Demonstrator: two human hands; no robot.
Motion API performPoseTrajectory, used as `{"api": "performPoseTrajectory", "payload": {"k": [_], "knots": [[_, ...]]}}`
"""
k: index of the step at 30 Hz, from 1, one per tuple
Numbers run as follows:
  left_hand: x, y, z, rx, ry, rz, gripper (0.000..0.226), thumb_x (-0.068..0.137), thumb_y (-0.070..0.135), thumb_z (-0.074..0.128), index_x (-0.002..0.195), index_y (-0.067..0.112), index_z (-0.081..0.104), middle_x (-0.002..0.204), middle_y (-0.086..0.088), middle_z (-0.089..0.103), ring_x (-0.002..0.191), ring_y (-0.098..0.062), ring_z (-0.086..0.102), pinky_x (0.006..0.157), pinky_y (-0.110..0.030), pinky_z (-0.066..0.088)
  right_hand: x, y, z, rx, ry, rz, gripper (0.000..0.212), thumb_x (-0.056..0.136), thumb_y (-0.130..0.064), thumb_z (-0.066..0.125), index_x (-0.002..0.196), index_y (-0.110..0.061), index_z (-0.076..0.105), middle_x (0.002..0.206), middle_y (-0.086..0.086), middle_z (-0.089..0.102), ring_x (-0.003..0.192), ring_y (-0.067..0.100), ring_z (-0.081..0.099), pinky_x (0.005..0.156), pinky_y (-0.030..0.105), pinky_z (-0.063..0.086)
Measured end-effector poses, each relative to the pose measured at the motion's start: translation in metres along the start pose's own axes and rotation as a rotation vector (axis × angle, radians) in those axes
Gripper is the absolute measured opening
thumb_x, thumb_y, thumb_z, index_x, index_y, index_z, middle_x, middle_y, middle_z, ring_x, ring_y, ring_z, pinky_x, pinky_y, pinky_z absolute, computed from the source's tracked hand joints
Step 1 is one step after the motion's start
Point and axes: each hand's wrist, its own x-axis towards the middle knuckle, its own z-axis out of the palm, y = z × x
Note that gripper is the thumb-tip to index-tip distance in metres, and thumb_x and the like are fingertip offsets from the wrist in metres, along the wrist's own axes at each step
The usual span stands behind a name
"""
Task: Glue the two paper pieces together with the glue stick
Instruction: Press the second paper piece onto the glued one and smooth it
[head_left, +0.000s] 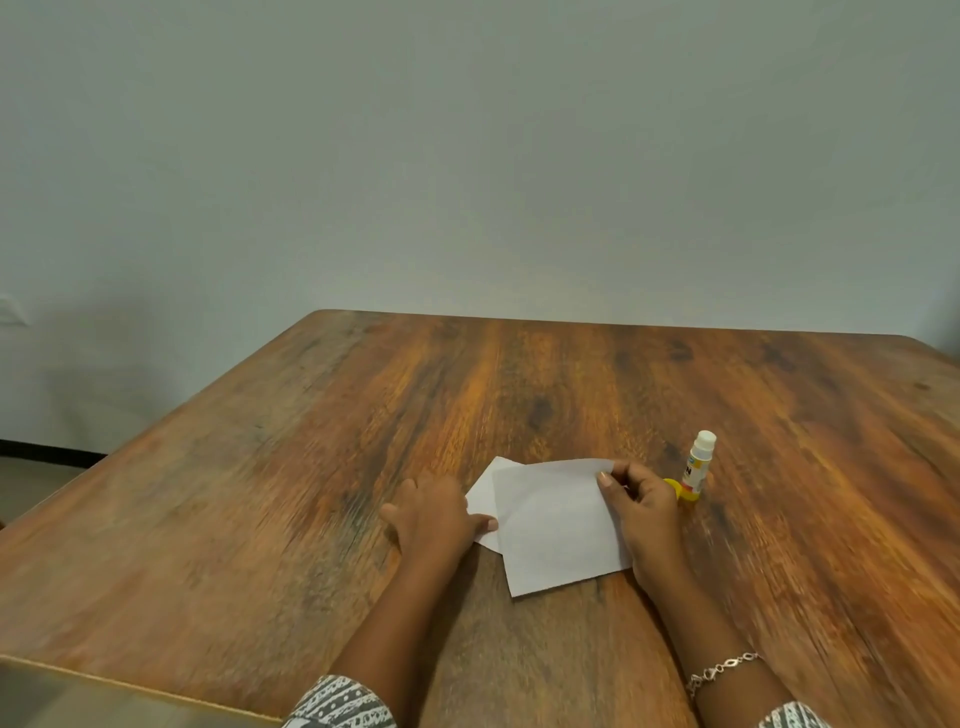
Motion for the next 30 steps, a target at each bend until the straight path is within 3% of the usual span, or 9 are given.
{"api": "performPoseTrajectory", "payload": {"k": [2,6,8,12,15,18,21,24,30], "knots": [[0.0,0.002,0.0,0.055,0.004,-0.016,0.041,0.078,0.045,0.064,0.106,0.017,0.054,0.121,-0.005,0.054,0.116,-0.024,0.042,0.09,-0.042,0.032,0.0,0.001,0.0,-0.007,-0.013,0.006,0.024,0.087,-0.005,0.055,0.075,-0.025,0.062,0.077,-0.005,0.064,0.071,0.006,0.057,0.061,0.022,0.044],[0.002,0.009,-0.004,-0.024,-0.021,-0.044,0.015,0.083,0.032,0.058,0.078,0.02,0.05,0.11,-0.005,0.061,0.112,-0.025,0.043,0.088,-0.042,0.03,0.0,0.001,0.001,-0.008,-0.028,0.008,0.022,0.087,-0.004,0.054,0.077,-0.022,0.062,0.08,-0.003,0.065,0.073,0.008,0.059,0.061,0.022,0.042],[0.003,0.011,-0.005,-0.036,-0.037,-0.025,0.011,0.084,0.028,0.054,0.08,0.019,0.053,0.108,-0.006,0.062,0.109,-0.026,0.045,0.09,-0.043,0.033,-0.001,0.0,0.001,-0.015,-0.031,0.006,0.021,0.088,-0.005,0.054,0.078,-0.022,0.062,0.081,-0.003,0.066,0.074,0.009,0.059,0.061,0.022,0.043],[0.005,0.012,-0.003,-0.109,0.04,0.047,0.024,0.088,0.026,0.044,0.065,0.02,0.041,0.085,-0.001,0.056,0.094,-0.023,0.05,0.087,-0.042,0.035,-0.002,-0.002,0.001,-0.001,-0.031,0.021,0.022,0.088,-0.007,0.054,0.08,-0.025,0.063,0.083,-0.005,0.066,0.073,0.005,0.062,0.06,0.019,0.045],[0.006,0.012,0.004,-0.437,0.136,0.133,0.023,0.084,0.015,0.051,0.064,0.024,0.043,0.068,0.009,0.051,0.073,-0.016,0.05,0.074,-0.033,0.039,-0.002,-0.003,0.001,0.014,-0.04,0.026,0.02,0.088,-0.006,0.054,0.08,-0.022,0.063,0.082,-0.004,0.067,0.07,0.002,0.062,0.06,0.019,0.045],[0.006,0.014,0.009,-0.849,0.2,0.117,0.016,0.077,0.004,0.064,0.081,0.017,0.057,0.071,0.007,0.059,0.066,-0.012,0.056,0.052,-0.017,0.043,-0.003,-0.004,0.001,0.026,-0.038,0.015,0.016,0.087,-0.006,0.055,0.082,-0.018,0.064,0.083,0.001,0.067,0.073,0.009,0.061,0.061,0.021,0.044],[0.008,0.017,0.015,-1.11,0.184,0.101,0.015,0.073,-0.002,0.068,0.079,0.011,0.063,0.074,-0.004,0.068,0.068,-0.021,0.065,0.054,-0.035,0.053,-0.003,-0.004,0.002,0.028,-0.033,0.002,0.018,0.086,-0.005,0.056,0.078,-0.02,0.063,0.08,-0.001,0.066,0.071,0.007,0.06,0.06,0.021,0.043],[0.01,0.013,0.023,-1.287,0.135,0.128,0.013,0.078,-0.007,0.064,0.077,0.006,0.065,0.071,-0.01,0.069,0.062,-0.026,0.064,0.05,-0.032,0.049,-0.002,-0.004,0.002,0.04,-0.021,0.0,0.021,0.085,-0.003,0.058,0.075,-0.021,0.063,0.078,-0.002,0.066,0.071,0.009,0.06,0.06,0.023,0.043],[0.012,0.005,0.023,-1.634,-0.01,0.113,0.025,0.083,-0.009,0.057,0.101,0.007,0.058,0.074,-0.008,0.074,0.058,-0.02,0.066,0.048,-0.029,0.054,0.0,-0.001,0.004,0.05,-0.012,-0.01,0.024,0.082,0.002,0.06,0.08,-0.022,0.065,0.079,-0.004,0.068,0.069,0.005,0.063,0.055,0.012,0.05]]}}
